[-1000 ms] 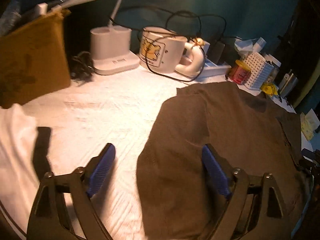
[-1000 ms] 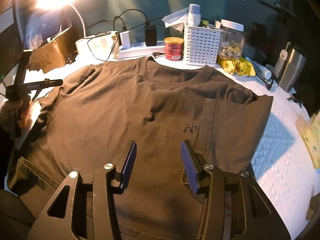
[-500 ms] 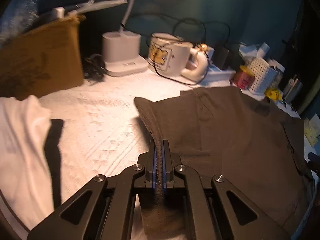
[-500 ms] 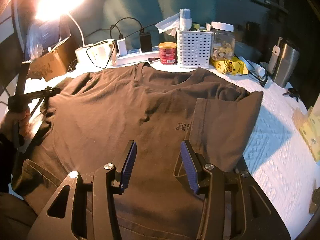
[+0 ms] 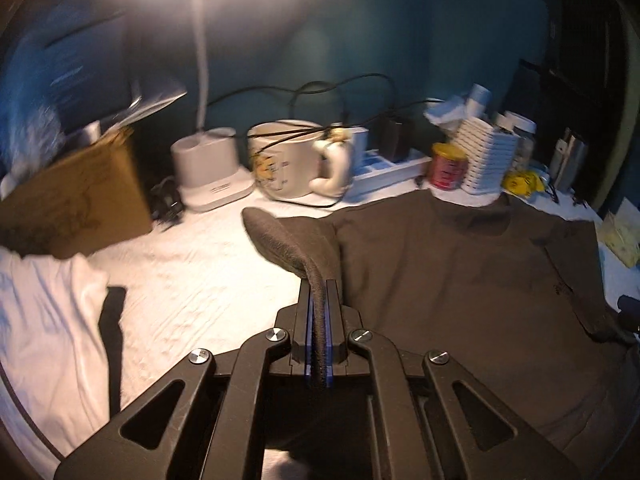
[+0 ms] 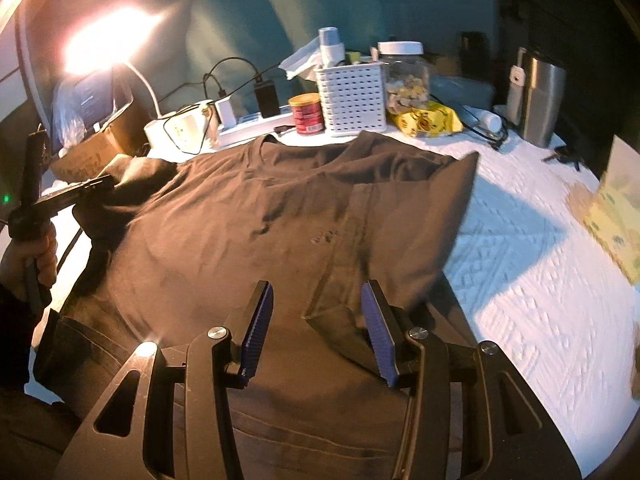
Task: Fold small clothes
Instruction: 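Fold the held sleeve across the shirt body and open the left gripper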
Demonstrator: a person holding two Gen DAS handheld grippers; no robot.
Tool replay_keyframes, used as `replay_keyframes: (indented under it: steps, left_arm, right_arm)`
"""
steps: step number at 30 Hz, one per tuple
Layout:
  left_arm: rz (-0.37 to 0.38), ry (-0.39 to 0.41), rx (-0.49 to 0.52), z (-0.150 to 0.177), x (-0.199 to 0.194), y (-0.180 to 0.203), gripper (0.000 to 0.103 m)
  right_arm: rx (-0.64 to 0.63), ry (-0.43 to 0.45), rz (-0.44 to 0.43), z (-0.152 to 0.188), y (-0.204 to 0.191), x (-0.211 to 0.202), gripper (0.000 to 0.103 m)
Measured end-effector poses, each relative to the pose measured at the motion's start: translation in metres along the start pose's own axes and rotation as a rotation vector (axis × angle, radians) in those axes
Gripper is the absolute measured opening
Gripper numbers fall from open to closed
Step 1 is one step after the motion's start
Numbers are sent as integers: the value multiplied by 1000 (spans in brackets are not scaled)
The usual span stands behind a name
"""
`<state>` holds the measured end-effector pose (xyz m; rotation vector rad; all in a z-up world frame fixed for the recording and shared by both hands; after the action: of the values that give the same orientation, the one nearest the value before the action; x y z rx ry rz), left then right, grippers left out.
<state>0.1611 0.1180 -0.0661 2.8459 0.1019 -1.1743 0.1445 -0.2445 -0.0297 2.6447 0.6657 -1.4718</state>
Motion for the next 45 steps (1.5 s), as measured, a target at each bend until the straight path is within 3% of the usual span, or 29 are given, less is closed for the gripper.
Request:
replay_keyframes:
  steps: [6, 16, 20, 25, 27, 29, 30, 36, 40, 45]
  left_arm:
    - [39, -30, 100, -5, 13, 46, 3]
    - [103, -197, 194, 12, 54, 103, 4]
    - [170, -237, 176, 16, 50, 110, 21]
    - [285, -240, 124, 15, 20, 100, 24]
    - [265, -213, 98, 14, 5, 86, 38]
    - [209, -166, 75, 13, -8, 67, 65]
    - [185, -149, 67, 13, -12, 60, 68]
    - [161, -207, 13, 22, -2, 38, 69]
    - [261, -215, 109, 31, -5, 64, 69]
    - [327, -308, 187, 46, 6, 94, 69]
  right_arm:
    - [51, 15, 8, 10, 23, -7, 49]
    - [103, 17, 12, 23, 48, -9, 49]
    - [108, 17, 10, 26, 49, -9, 49]
    - [108, 21, 7, 27, 48, -9, 49]
    - [107, 18, 7, 27, 47, -9, 49]
    - [104, 14, 5, 28, 45, -7, 49]
    - [102, 14, 4, 28, 44, -7, 49]
    - [80, 8, -4, 27, 32, -8, 49]
    - [81, 6, 5, 29, 30, -10, 49]
    - [90, 5, 12, 32, 30, -13, 49]
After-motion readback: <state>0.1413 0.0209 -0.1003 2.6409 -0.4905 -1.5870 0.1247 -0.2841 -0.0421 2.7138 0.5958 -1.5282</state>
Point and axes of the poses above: each gripper's, at about its wrist camera, not at the fingertips, and x roughly the way its jaws point, y to its right, z to its underside, the point moved 1 cm from there along x, roughly the way its jaws point, and after that the axes turned 4 degrees about -y, right-handed, at the moved point
